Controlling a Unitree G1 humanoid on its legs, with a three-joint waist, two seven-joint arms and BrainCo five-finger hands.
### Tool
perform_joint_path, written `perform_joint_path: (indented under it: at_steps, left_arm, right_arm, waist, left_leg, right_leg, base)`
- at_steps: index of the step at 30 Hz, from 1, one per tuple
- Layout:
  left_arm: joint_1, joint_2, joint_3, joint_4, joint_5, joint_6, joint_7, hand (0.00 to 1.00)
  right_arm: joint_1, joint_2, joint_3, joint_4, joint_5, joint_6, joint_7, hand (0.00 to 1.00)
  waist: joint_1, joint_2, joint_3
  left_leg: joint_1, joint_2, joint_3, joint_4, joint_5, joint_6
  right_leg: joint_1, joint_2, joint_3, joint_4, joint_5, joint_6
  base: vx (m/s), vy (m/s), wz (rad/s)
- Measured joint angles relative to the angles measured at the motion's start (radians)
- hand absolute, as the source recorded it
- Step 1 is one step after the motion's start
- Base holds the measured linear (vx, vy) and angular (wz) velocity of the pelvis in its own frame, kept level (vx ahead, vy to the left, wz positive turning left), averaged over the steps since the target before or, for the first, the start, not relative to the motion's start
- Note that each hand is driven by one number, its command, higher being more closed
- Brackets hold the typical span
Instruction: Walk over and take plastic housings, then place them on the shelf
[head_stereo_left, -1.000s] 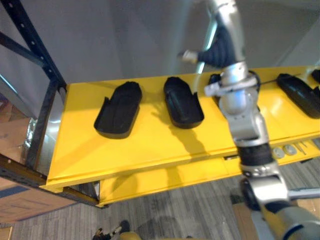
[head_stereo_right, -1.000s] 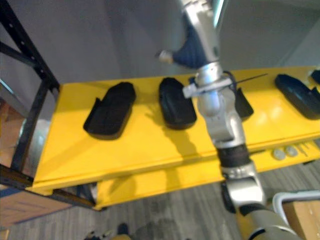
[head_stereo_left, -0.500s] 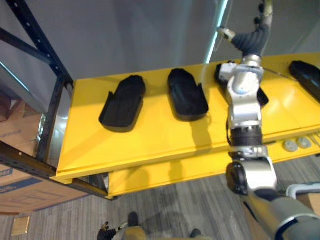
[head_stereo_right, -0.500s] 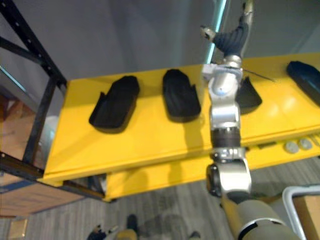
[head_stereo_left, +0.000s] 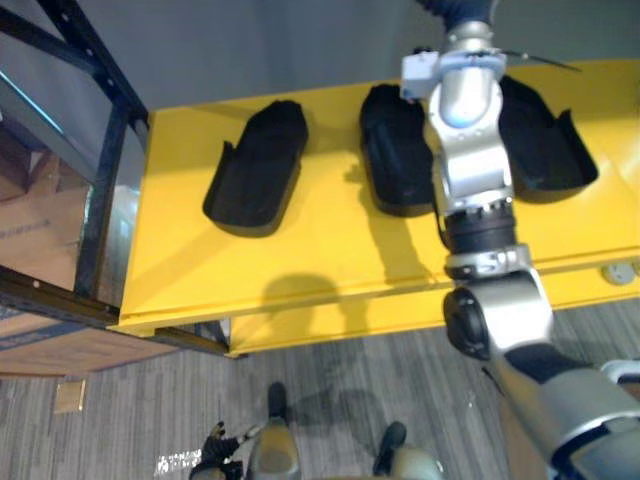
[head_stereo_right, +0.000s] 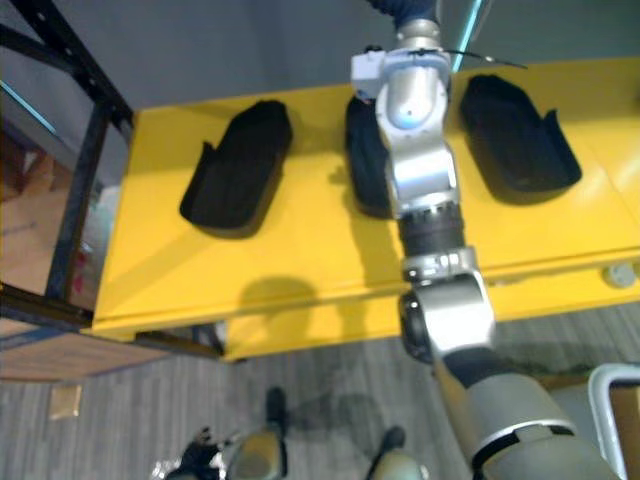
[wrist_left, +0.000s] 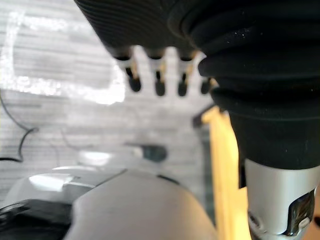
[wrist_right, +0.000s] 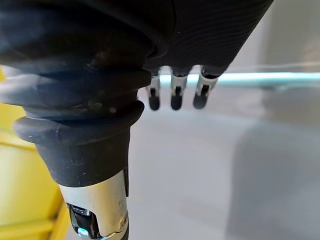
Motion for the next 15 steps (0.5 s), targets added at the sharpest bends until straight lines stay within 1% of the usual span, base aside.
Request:
perform_joint_path:
  at_steps: [1,4,7,9,12,15]
  left_arm:
    - [-0.012,0.002,0.0,0.001,0.0,0.0,0.0,0.0]
    - [-0.043,0.003,-0.002,-0.014,-0.001,-0.001,0.001,0.0]
    - [-0.065,0.003,-0.009,-0.015,-0.001,-0.005,0.005,0.0]
    - [-0.067,0.007,-0.029,-0.023,-0.001,-0.006,0.021,0.0]
    - [-0.078,0.006,-0.029,-0.025,-0.001,-0.006,0.023,0.0]
    - [-0.082,0.006,-0.029,-0.024,-0.001,-0.006,0.024,0.0]
  right_arm:
    - [0.0,0.012,0.011,0.0,0.001,0.0,0.001,0.0]
    - [0.0,0.034,0.016,0.008,0.01,0.0,0.02,0.0]
    - [0.0,0.05,0.036,0.05,0.023,0.001,0.025,0.0]
    - [0.0,0.065,0.047,0.076,0.041,0.001,0.039,0.0]
    - [0.0,0.072,0.065,0.081,0.062,0.001,0.05,0.0]
    - [0.0,0.087,0.079,0.14,0.093,0.0,0.062,0.0]
  waist:
    - [0.0,-0.001,0.004]
    - [0.002,0.005,0.04]
    - [0.001,0.007,0.044]
    - [0.001,0.008,0.045]
    - [0.001,0.012,0.06]
    - [0.001,0.012,0.063]
  left_leg:
    - [-0.019,0.0,-0.001,0.015,0.0,0.0]
    - [-0.021,0.0,-0.007,0.024,0.0,0.0]
    - [-0.039,-0.002,-0.011,0.041,-0.003,0.003]
    - [-0.043,-0.002,-0.012,0.044,-0.003,0.003]
    - [-0.052,-0.001,-0.012,0.055,-0.004,0.005]
    - [-0.054,-0.001,-0.01,0.055,-0.004,0.005]
  right_leg:
    - [-0.016,-0.003,0.001,0.008,0.0,0.0]
    - [-0.019,-0.005,0.002,0.023,-0.003,-0.003]
    - [-0.034,-0.012,0.001,0.039,-0.008,-0.005]
    - [-0.037,-0.013,0.001,0.042,-0.009,-0.006]
    - [-0.044,-0.014,0.003,0.046,-0.009,-0.006]
    - [-0.048,-0.014,0.005,0.044,-0.011,-0.009]
  base:
    - [0.0,0.0,0.0]
    - [-0.01,-0.001,0.01]
    - [-0.02,0.002,0.02]
    - [0.0,0.0,0.0]
    - [-0.04,0.001,-0.02]
    - [-0.04,0.004,-0.03]
